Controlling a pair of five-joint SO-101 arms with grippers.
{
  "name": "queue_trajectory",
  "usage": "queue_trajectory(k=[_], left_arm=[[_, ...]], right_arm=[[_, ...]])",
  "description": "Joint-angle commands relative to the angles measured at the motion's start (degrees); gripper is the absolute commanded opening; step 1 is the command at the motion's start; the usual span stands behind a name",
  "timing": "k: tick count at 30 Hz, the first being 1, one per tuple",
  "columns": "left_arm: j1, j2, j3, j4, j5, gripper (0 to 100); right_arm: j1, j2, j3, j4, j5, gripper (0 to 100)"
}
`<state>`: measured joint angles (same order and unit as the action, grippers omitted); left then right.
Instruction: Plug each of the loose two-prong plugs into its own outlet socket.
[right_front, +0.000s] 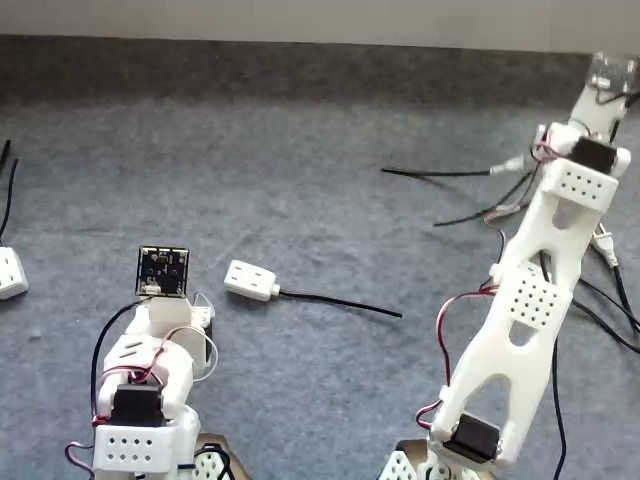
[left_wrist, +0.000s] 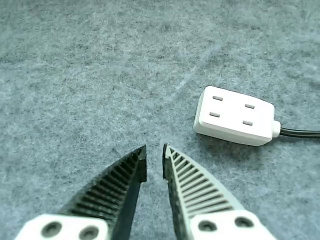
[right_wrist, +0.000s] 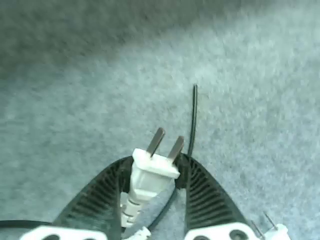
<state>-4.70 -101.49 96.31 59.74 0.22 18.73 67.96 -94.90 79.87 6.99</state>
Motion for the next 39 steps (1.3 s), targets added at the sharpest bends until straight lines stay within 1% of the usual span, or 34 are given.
queue_trajectory(k=[1,6,9,15,17,19,22,25,28,31,32,33,34,35,37,38,39], left_arm=[[-0.57,-0.13,1.01,-0.88,0.18,8],[-0.75,-0.13,1.01,-0.88,0.18,8],[-0.92,-0.13,1.01,-0.88,0.18,8],[-1.1,-0.22,0.92,-0.88,0.18,8],[-2.86,-0.22,0.84,-0.97,0.18,8],[-7.43,-0.22,0.31,-2.99,0.18,8],[-19.12,-0.22,0.48,-8.7,0.18,8],[-33.63,-0.22,0.66,-13.8,0.26,8],[-50.33,-0.13,0.92,-18.37,0.26,8],[-66.24,-0.04,0.92,-24.26,0.26,8],[-70.55,0.22,0.92,-26.11,0.26,8],[-72.75,0.4,1.01,-27.6,0.18,8],[-72.22,0.4,1.01,-28.4,-0.35,8],[-71.96,0.48,1.01,-28.04,-2.64,8],[-71.87,0.48,1.01,-25.23,-8.7,8],[-71.78,0.48,1.01,-24.18,-10.29,8],[-71.78,0.48,1.01,-23.65,-10.37,8]], right_arm=[[-5.93,-14.55,-3.74,3.82,0.7,0.8],[-17.98,-27.03,-3.47,14.2,0.7,0.8],[-25.71,-31.52,-3.3,19.82,0.7,0.8],[-37.49,-34.42,-3.38,21.05,0.44,0.8],[-42.24,-34.51,-3.3,21.05,0.44,0.8],[-47.34,-34.42,-3.3,21.05,0.44,0.8],[-55.52,-34.33,-3.3,20.97,0.44,0.9],[-63.78,-33.63,-3.03,20.97,0.35,0.9],[-71.78,-28.97,-3.12,19.12,0.35,0.9],[-76.97,-21.41,-3.12,14.11,0.35,1.0],[-78.11,-18.59,-3.21,11.82,0.35,1.0],[-79.08,-15.78,-3.21,9.63,0.35,1.5],[-79.78,-13.05,-3.38,7.6,0.35,3.0],[-80.48,-10.68,-3.65,5.85,0.35,5.7],[-81.98,-7.08,-3.82,2.68,-0.09,11.8],[-82.42,-6.37,-3.82,1.27,-1.23,14.2],[-82.68,-6.29,-3.82,0.04,-2.64,15.5]])
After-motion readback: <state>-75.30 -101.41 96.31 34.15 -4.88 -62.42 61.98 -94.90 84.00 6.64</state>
